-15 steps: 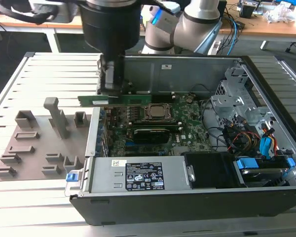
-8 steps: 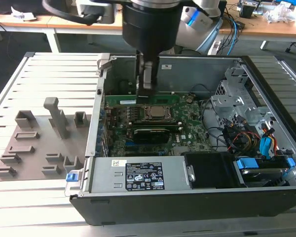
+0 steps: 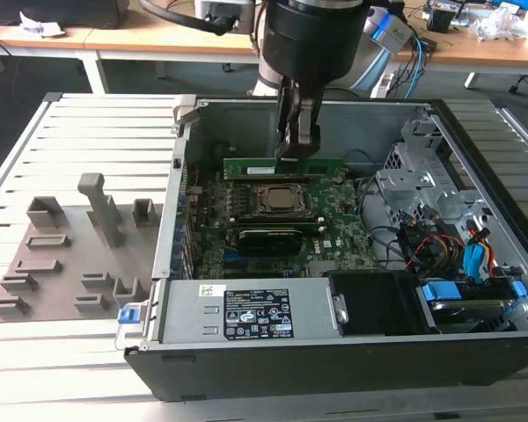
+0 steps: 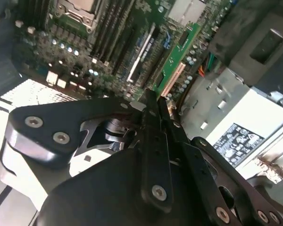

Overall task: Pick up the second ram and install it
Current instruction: 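Pick up the second ram and move it above second insertion slot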

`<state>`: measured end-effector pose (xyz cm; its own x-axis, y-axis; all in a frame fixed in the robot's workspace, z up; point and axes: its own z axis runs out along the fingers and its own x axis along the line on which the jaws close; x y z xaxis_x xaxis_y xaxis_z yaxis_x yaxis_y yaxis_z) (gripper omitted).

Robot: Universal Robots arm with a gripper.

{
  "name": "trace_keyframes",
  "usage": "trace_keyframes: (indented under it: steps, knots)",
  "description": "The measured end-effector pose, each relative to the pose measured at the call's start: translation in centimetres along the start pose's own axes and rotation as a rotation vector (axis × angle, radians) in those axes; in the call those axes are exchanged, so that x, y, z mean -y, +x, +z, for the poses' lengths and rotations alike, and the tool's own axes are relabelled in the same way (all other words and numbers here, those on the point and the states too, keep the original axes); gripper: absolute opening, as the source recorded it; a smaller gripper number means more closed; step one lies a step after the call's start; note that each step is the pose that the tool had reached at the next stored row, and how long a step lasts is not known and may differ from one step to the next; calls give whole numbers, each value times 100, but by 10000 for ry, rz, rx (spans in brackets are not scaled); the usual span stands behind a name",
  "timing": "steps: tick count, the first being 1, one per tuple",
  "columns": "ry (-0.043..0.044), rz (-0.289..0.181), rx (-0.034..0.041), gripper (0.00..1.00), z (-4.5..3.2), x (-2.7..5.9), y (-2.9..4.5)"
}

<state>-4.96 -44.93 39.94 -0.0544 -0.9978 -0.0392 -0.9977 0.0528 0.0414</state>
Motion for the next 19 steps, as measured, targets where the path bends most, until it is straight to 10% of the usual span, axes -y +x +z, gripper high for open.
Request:
trace_keyframes:
  steps: [7, 19]
  knots:
    - [-17, 1, -1, 14, 91, 107, -339]
    - [-21, 2, 0, 14, 138, 157, -368]
